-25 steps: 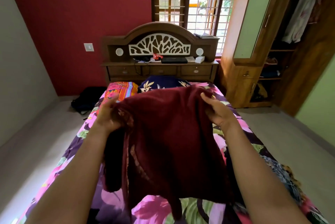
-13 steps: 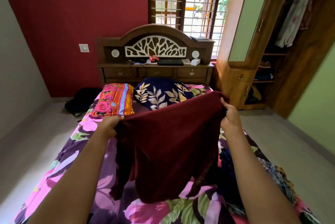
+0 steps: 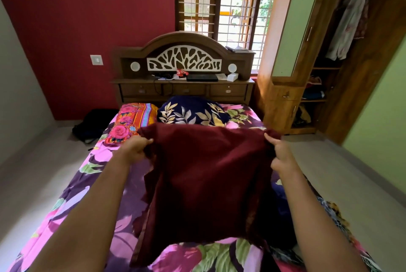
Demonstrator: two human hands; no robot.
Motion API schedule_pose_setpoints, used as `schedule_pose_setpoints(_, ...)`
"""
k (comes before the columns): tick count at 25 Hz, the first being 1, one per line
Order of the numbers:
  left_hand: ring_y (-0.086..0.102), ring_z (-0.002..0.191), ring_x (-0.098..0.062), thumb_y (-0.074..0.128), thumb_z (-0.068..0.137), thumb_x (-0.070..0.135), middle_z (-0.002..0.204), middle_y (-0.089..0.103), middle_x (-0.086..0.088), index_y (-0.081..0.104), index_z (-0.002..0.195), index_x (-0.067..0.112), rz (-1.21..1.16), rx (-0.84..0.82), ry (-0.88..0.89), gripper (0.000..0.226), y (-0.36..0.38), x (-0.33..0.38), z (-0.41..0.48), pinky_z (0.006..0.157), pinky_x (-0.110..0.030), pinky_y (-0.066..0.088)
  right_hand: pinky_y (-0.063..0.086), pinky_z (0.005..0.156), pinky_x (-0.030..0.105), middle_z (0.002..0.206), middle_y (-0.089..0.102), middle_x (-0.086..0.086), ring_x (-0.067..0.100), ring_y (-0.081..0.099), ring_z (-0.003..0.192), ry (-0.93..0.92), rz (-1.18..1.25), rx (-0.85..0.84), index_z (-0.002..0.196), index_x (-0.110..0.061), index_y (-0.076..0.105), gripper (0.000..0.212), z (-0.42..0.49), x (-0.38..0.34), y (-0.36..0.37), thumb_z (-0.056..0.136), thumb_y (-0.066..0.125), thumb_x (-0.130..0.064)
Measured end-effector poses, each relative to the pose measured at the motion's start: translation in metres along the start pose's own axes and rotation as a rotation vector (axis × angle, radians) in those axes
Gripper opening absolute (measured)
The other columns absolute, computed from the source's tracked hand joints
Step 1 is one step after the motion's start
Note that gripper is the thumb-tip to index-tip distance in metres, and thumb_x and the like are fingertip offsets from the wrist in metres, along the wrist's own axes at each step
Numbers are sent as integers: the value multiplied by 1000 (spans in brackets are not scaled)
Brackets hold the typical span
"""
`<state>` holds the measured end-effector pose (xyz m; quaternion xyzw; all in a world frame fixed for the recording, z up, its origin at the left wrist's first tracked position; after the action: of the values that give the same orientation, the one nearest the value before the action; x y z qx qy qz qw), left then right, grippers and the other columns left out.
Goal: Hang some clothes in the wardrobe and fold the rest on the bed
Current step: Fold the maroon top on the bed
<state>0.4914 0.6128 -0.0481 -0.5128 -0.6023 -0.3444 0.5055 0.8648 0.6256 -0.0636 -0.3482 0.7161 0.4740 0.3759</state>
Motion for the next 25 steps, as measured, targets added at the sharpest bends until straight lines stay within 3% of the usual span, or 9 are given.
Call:
schedule_pose_setpoints(2, 64, 92, -40, 66, 82, 0, 96, 66, -32, 61, 102, -15, 551, 329, 149, 26, -7, -12, 9, 77, -43, 48, 51, 85, 40, 105, 66, 16, 31, 63, 96, -36, -420, 76, 116, 2, 60, 38, 13, 8, -8, 81, 69, -6)
schedule_pose_setpoints(3, 61, 96, -44, 71, 78, 3, 99, 63, -36, 61, 101, -18, 644, 405, 248, 32, -6, -15, 11, 79, -44, 43, 50, 87, 39, 104, 65, 15, 30, 61, 95, -89, -646, 123, 113, 4, 60, 37, 16, 12, -11, 79, 71, -5)
schedule_pose_setpoints(6, 55, 101, -46, 63, 87, 9, 102, 58, -37, 54, 100, -17, 525, 480, 406, 30, 3, -17, 7, 83, -44, 36, 47, 86, 37, 106, 62, 15, 33, 58, 103, -206, -1010, 256, 109, 3, 58, 43, 17, 20, -15, 75, 78, -13)
schedule_pose_setpoints(11, 50, 95, -39, 39, 100, 12, 104, 52, -31, 39, 106, -3, 239, 551, 508, 16, 21, -1, -13, 69, -34, 26, 52, 89, 44, 112, 62, 15, 31, 59, 104, -395, -867, 199, 110, -5, 61, 41, 16, 14, -3, 79, 73, -30)
schedule_pose_setpoints(15, 49, 78, -24, 40, 100, 14, 83, 50, -14, 39, 92, 8, 117, 317, 526, 10, 33, 23, -27, 62, -30, 33, 51, 75, 29, 93, 63, 9, 23, 59, 94, -269, -554, -273, 98, -8, 62, 23, -10, -3, 17, 91, 60, -29)
schedule_pose_setpoints(19, 23, 36, -8, 42, 88, 32, 45, 27, 3, 62, 78, 15, -666, -595, 344, 29, 21, 55, -51, 37, -16, 25, 47, 58, 25, 67, 59, 5, 15, 59, 59, -44, 131, -918, 85, -10, 60, 23, -48, -24, 32, 92, 59, -32)
schedule_pose_setpoints(21, 21, 36, -6, 42, 87, 46, 44, 31, 5, 58, 82, 17, -780, -664, 335, 33, 31, 71, -51, 37, -14, 24, 46, 53, 22, 64, 62, 0, 11, 58, 56, -29, 193, -808, 85, -12, 61, 21, -55, -30, 66, 94, 55, -30)
schedule_pose_setpoints(23, 31, 37, -5, 43, 92, 49, 57, 43, 3, 53, 86, 22, -392, -407, 319, 30, 61, 73, -51, 36, -14, 28, 52, 62, 21, 78, 66, 2, 12, 61, 70, -164, -174, -562, 98, -8, 64, 28, -57, -27, 100, 99, 46, -29)
schedule_pose_setpoints(25, 54, 57, -6, 43, 97, 35, 84, 57, 1, 54, 107, 22, -75, -385, 430, 20, 94, 64, -55, 47, -15, 42, 53, 76, 22, 100, 64, 11, 17, 61, 88, -198, -327, -630, 103, -6, 64, 29, -58, -20, 128, 101, 40, -24)
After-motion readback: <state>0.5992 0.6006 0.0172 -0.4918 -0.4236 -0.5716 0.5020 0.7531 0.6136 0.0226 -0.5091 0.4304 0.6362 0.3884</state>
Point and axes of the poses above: each hand's wrist, its own z-axis towards the middle knuckle, its own y-axis out of the palm, x = y × z, the point moved 1 cm from there along z, towards the middle knuckle
